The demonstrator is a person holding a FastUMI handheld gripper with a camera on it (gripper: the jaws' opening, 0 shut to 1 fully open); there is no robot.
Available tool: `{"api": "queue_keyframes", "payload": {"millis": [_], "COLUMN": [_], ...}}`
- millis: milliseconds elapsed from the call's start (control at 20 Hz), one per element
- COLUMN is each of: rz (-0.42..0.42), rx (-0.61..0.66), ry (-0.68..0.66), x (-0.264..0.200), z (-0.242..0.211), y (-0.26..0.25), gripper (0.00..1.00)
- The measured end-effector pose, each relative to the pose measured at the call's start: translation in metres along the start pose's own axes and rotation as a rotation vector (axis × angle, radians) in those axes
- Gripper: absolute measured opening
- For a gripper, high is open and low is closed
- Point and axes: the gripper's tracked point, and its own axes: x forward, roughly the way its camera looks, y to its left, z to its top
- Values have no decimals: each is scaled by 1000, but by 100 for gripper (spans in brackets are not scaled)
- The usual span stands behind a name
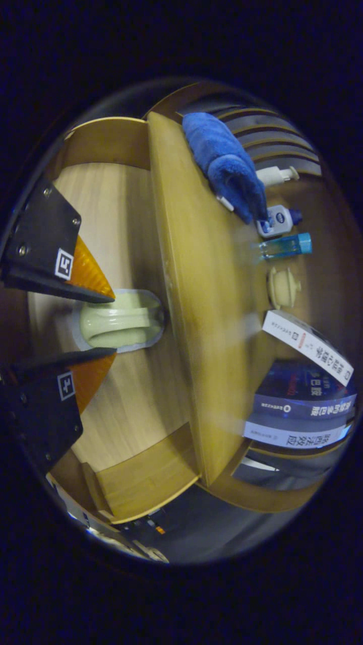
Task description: Pull open the drawer, take out the items inside it, and place them on the countertop above the cabinet.
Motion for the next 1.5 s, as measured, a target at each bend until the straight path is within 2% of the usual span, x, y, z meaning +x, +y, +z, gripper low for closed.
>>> {"api": "queue_keyframes", "payload": {"millis": [500,700,950,1050,1100,1350,1500], "rz": [25,36,29,45,46,36,-11], "rx": [78,116,105,77,62,68,12], "ry": [88,85,66,4,7,-3,29], "x": [8,8,10,8,10,9,4], "z": [-7,-7,-5,6,1,5,-3], "y": [-1,-2,-2,2,5,3,-3], "gripper": [52,50,41,41,13,14,14]}}
